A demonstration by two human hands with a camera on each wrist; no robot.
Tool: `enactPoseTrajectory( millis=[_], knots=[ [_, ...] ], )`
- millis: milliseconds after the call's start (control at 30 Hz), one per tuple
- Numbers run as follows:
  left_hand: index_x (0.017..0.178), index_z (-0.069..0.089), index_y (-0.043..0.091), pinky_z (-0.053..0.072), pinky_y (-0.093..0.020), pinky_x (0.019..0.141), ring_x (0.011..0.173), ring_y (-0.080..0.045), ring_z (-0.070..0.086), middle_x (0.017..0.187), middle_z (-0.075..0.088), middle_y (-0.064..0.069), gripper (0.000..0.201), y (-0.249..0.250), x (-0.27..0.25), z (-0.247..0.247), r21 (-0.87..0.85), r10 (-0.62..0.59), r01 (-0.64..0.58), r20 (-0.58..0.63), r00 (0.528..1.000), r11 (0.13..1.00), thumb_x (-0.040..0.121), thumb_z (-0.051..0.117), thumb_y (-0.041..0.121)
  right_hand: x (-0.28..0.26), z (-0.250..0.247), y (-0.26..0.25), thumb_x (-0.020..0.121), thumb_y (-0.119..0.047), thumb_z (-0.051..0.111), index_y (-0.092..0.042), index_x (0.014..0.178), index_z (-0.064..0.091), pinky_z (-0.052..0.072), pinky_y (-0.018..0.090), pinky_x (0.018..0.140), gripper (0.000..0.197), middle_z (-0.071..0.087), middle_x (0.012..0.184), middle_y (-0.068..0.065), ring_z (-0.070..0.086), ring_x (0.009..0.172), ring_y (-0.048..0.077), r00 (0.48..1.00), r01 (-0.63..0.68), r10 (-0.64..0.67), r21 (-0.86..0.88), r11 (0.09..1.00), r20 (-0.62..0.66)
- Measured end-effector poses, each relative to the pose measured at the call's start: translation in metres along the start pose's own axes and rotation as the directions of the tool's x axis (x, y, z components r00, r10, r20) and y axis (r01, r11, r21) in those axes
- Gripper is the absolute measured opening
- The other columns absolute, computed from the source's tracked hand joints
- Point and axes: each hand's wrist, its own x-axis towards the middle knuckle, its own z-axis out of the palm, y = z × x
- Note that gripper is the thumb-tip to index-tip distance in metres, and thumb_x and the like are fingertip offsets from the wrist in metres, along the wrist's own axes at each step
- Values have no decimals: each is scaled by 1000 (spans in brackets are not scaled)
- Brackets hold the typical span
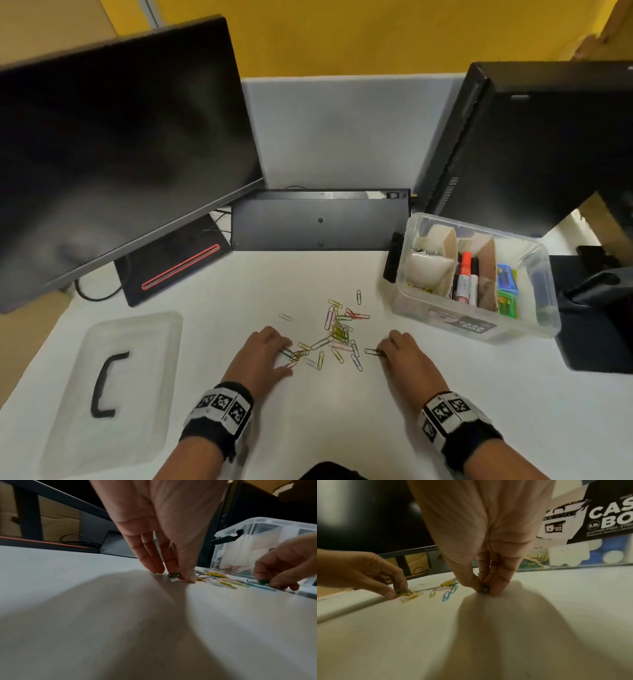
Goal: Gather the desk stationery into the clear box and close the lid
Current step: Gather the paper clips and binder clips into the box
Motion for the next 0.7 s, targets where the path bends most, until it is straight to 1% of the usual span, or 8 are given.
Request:
enactPoseTrajectory(
  millis=[133,333,367,433,500,533,600,700],
  knots=[
    [114,62,28,41,-20,80,103,-8,47,108,56,12,30,0,11,-1,24,48,-47,-55,997,999,87,60,39,9,-6,-11,88,-7,49,-13,99,56,48,27,76,15,53,103,2,52,94,18,982,-186,181,117,976,47],
    [105,64,20,47,-29,73,99,-16,52,100,60,4,21,6,21,1,168,184,-175,-41,982,970,92,51,30,15,-13,-20,84,-9,51,-15,80,49,36,21,61,8,54,80,-1,48,68,13,921,-385,329,372,845,207],
    [102,64,18,49,-32,70,96,-18,54,97,62,1,19,6,23,2,202,197,-187,-29,980,961,91,51,27,15,-14,-17,85,-8,51,-14,75,49,39,23,61,12,55,75,2,49,65,14,912,-411,336,530,742,237],
    [94,65,16,49,-31,60,86,-21,59,87,63,-1,13,6,26,6,264,213,-198,-31,976,944,87,57,23,12,-14,-15,85,2,42,-7,68,50,44,35,61,21,55,67,14,51,59,24,884,-424,333,861,281,327],
    [99,64,17,49,-30,65,88,-20,58,91,63,-1,14,7,29,7,231,204,-186,-57,977,955,88,55,20,7,-15,-16,66,3,42,-1,65,49,40,37,54,8,51,64,20,48,56,27,861,-358,286,901,-247,421],
    [107,61,18,48,-30,73,94,-20,57,99,62,0,20,5,31,6,169,190,-178,-58,980,969,89,51,19,6,-16,-17,59,-1,45,0,65,50,39,36,53,8,50,62,20,47,55,28,856,-334,266,868,-368,442],
    [116,58,22,46,-27,85,100,-15,55,109,59,6,28,3,32,2,-35,108,-110,-38,993,993,90,49,18,6,-19,-21,62,-7,53,-3,65,51,39,35,53,5,50,60,15,47,54,27,855,-339,249,853,-396,455],
    [112,59,22,47,-25,82,87,-14,59,103,60,4,26,2,31,-5,-369,-17,19,10,1000,929,92,45,14,13,-18,-23,91,-12,46,-7,65,49,42,37,56,27,47,59,10,48,51,23,853,-407,313,908,-101,417]
  ],
)
